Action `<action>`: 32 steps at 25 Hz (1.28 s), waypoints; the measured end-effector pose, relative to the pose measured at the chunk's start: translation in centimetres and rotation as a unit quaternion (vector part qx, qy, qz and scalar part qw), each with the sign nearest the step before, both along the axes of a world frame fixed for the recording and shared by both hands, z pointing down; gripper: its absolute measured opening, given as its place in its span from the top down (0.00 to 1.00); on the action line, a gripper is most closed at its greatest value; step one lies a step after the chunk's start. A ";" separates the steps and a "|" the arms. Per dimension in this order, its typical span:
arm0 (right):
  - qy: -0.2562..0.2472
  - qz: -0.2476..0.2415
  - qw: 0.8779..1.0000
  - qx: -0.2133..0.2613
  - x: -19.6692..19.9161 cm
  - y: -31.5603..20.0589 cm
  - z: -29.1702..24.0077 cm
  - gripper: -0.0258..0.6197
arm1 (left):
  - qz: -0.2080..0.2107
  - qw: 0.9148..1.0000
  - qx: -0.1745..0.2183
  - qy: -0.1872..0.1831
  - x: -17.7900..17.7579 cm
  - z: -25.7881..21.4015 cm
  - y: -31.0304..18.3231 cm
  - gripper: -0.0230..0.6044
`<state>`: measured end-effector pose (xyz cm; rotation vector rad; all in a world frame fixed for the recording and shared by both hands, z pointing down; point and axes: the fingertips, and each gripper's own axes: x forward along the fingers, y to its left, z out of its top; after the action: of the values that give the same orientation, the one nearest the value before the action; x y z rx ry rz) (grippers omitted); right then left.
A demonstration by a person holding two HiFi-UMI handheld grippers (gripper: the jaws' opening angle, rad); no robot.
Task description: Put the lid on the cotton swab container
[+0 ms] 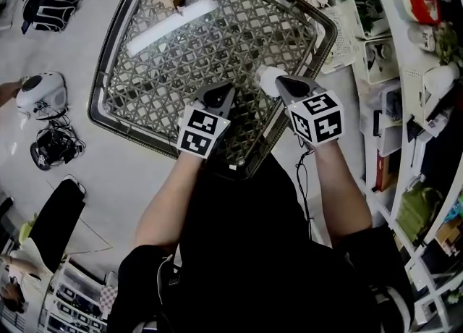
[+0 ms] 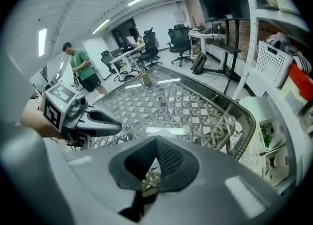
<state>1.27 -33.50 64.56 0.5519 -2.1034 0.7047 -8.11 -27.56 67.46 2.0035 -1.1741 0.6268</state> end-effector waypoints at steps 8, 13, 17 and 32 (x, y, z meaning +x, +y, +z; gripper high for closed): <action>0.016 0.026 0.999 0.012 0.0 -0.9 0.8 0.94 | -0.023 0.999 0.023 0.001 -2.0 -2.4 2.3 0.95; -0.025 0.092 0.995 0.023 1.0 -1.6 -0.2 0.94 | 0.001 0.999 0.036 -0.023 -3.5 -4.6 4.7 0.95; -0.079 0.155 0.984 0.042 2.3 -1.3 -3.8 0.95 | -0.017 0.998 0.055 -0.033 -5.7 -6.9 5.8 0.95; -0.177 0.167 0.961 0.132 3.5 5.3 -17.3 0.95 | -0.034 0.992 0.119 -0.028 -8.6 -15.8 7.2 0.95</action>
<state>4.73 -28.23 47.29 1.0097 -2.4898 0.7565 -16.74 -20.33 51.63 2.1442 -1.3998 0.5324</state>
